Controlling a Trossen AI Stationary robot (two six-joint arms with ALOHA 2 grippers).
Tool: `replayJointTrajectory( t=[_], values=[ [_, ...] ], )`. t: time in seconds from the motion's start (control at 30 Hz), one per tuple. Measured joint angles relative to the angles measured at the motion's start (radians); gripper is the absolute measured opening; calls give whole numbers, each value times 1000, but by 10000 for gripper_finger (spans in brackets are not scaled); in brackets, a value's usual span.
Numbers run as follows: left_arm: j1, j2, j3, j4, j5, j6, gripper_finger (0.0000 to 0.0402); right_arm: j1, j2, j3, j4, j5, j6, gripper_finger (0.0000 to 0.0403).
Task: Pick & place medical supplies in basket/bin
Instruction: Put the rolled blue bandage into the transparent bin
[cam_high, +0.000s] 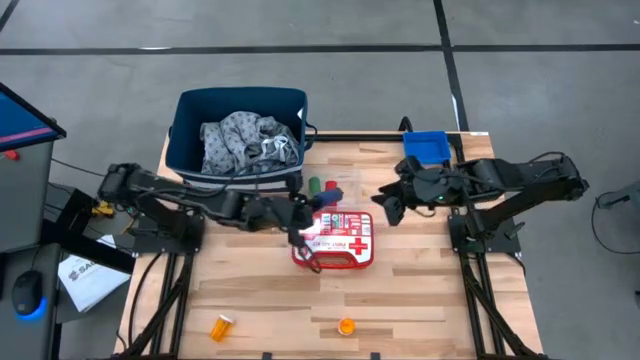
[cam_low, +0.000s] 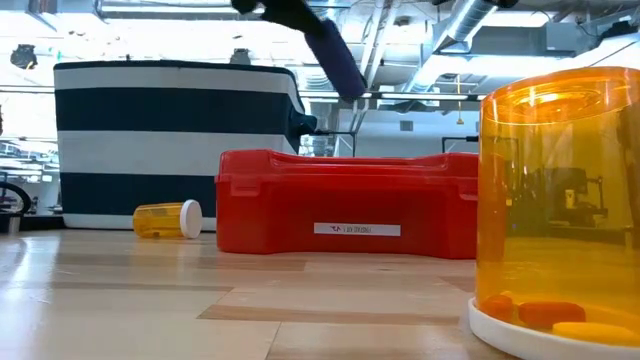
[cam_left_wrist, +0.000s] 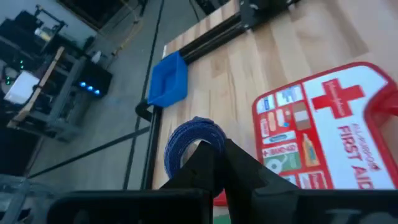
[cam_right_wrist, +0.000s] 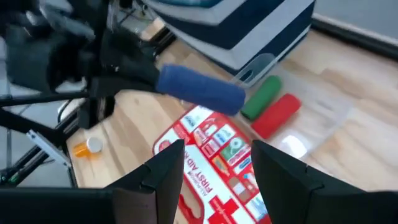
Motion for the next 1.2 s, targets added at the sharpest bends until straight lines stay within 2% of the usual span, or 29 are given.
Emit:
replayJointTrajectory(
  t=[0.13,0.27,0.57,0.9,1.2],
  values=[
    [22,105,70,7,-31,1,5,1,-48,0,-24,40,0,182],
    [18,201,151,11,-151,-24,7,2,-92,0,-25,66,0,182],
    [4,365,309,-71,-298,-173,7,2,-148,0,-22,63,-32,182],
    [16,481,339,-113,-330,-482,7,22,-153,0,-19,64,-95,182],
    [65,526,339,-94,-280,-579,7,22,-153,0,-19,64,-106,182]
  ],
)
